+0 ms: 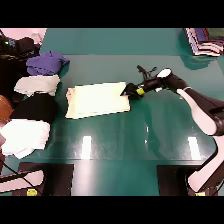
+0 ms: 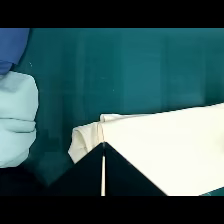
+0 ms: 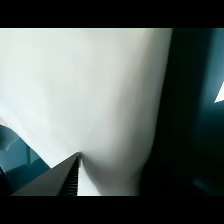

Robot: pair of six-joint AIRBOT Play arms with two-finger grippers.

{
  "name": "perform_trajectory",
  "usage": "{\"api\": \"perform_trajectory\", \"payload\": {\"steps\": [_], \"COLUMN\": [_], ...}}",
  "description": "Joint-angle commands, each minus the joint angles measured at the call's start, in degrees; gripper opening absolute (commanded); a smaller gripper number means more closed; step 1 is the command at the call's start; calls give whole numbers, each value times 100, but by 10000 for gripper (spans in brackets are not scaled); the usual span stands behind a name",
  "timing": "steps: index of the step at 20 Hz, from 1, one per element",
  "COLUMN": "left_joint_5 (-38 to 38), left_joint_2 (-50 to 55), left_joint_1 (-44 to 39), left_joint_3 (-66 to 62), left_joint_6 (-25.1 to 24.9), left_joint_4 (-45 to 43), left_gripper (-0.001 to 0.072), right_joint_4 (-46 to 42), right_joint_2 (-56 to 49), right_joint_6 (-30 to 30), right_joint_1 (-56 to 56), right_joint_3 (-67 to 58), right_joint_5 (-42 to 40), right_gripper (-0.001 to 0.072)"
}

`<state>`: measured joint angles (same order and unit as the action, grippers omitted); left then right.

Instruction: Fold the shirts.

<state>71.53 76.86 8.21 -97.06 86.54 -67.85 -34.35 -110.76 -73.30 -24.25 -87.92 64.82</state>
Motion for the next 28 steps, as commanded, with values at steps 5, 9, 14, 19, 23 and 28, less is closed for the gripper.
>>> {"api": "perform_trajectory", "payload": {"steps": [5, 9, 14, 19, 23, 28], "left_joint_5": [74, 92, -109, -385, -417, -411], "left_joint_2": [-2, -2, -2, -2, -2, -2], "left_joint_1": [-116, -802, -1628, -1917, -1917, -1917], "left_joint_3": [0, -2, -2, -2, -2, -2], "left_joint_6": [-2, -70, -146, -103, -101, -107], "left_joint_4": [190, -35, -76, -76, -70, -74], "left_gripper": [27, 26, 27, 27, 27, 27], "right_joint_4": [-2, -1615, -2166, -2430, -2437, -2815], "right_joint_2": [-249, 767, 2643, 4162, 4920, 5257], "right_joint_6": [13, -756, -894, -1222, -1443, -1519], "right_joint_1": [-155, 667, 2868, 5497, 6964, 7333], "right_joint_3": [-1008, -675, 1021, 2275, 3237, 4138], "right_joint_5": [-68, -168, -326, -745, -999, -870], "right_gripper": [13, 13, 13, 13, 12, 13]}}
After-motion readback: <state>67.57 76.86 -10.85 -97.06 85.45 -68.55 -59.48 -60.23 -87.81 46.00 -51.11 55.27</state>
